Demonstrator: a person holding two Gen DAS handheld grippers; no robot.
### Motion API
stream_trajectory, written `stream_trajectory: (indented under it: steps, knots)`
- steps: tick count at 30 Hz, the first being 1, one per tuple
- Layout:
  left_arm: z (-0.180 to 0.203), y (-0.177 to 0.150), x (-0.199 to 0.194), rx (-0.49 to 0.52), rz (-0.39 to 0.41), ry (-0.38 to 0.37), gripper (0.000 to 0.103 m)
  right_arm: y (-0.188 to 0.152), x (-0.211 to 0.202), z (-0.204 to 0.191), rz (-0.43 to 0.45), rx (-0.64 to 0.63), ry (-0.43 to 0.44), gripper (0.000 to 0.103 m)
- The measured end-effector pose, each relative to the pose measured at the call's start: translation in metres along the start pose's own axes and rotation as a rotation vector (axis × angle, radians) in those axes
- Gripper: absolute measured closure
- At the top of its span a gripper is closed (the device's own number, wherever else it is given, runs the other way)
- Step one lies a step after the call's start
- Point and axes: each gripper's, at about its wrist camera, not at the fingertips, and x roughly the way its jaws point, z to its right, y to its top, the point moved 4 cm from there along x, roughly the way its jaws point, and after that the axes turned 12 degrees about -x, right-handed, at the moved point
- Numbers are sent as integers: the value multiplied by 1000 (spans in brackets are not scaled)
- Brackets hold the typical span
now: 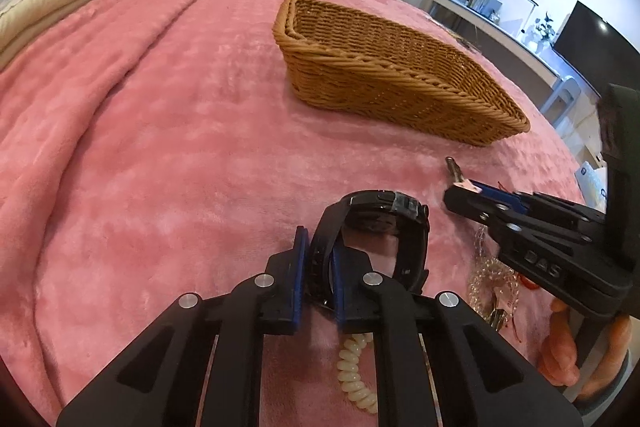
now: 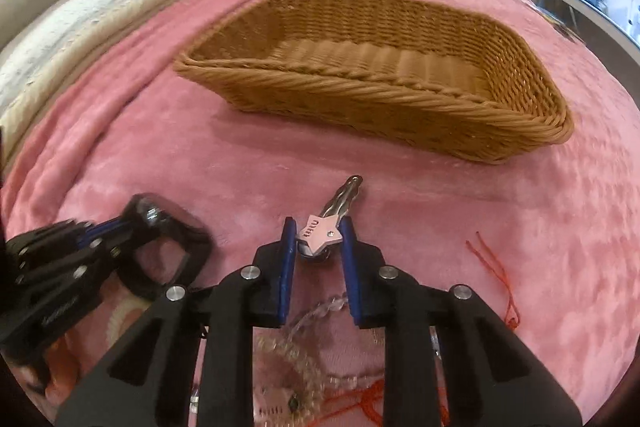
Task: Organize jewelry
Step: 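Grasp the black watch with the left tool while the right tool grasps the pink star key, then carry both items over the basket and open both tools to drop them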
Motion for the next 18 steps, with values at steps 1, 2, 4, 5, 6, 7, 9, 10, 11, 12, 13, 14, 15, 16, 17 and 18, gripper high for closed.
stream_trajectory:
  steps: [1,2,4,5,6,7,9,10,11,12,13,14,15,16,17,18]
  knots:
    - [1,0,-2,4,14,4,94,1,-5,0,11,-9,1,83]
    - [1,0,-4,6,23,5,94,1,-12,-1,26,-18,5,83]
    - [3,2,-12,1,56,-1,94,3,-26,-2,53,-29,12,83]
    - [4,3,-15,-3,68,-10,94,5,-35,-1,72,-32,18,83]
    - [6,4,-21,-10,85,-26,94,7,-40,-1,84,-34,21,83]
    - [8,6,-27,-15,103,-42,94,11,-50,0,106,-39,24,83]
    - [15,10,-41,-8,145,-60,94,17,-64,4,133,-48,20,83]
    - [20,13,-50,-4,169,-69,94,21,-72,7,150,-54,16,83]
    - [25,17,-58,-4,189,-79,94,26,-78,10,166,-58,11,83]
    - [28,21,-64,-5,202,-87,94,31,-84,13,181,-62,2,83]
    - [33,27,-71,-8,219,-93,94,38,-85,17,191,-62,-2,83]
    - [40,37,-78,-9,240,-94,94,43,-87,21,199,-60,-5,83]
    - [44,44,-81,-8,252,-92,94,50,-89,28,208,-56,-14,83]
    - [51,55,-85,-7,268,-88,94,56,-89,34,213,-56,-23,83]
    - [57,66,-86,-6,280,-89,94,61,-88,38,215,-59,-26,83]
    - [62,74,-85,-6,285,-92,94,65,-86,43,214,-60,-26,83]
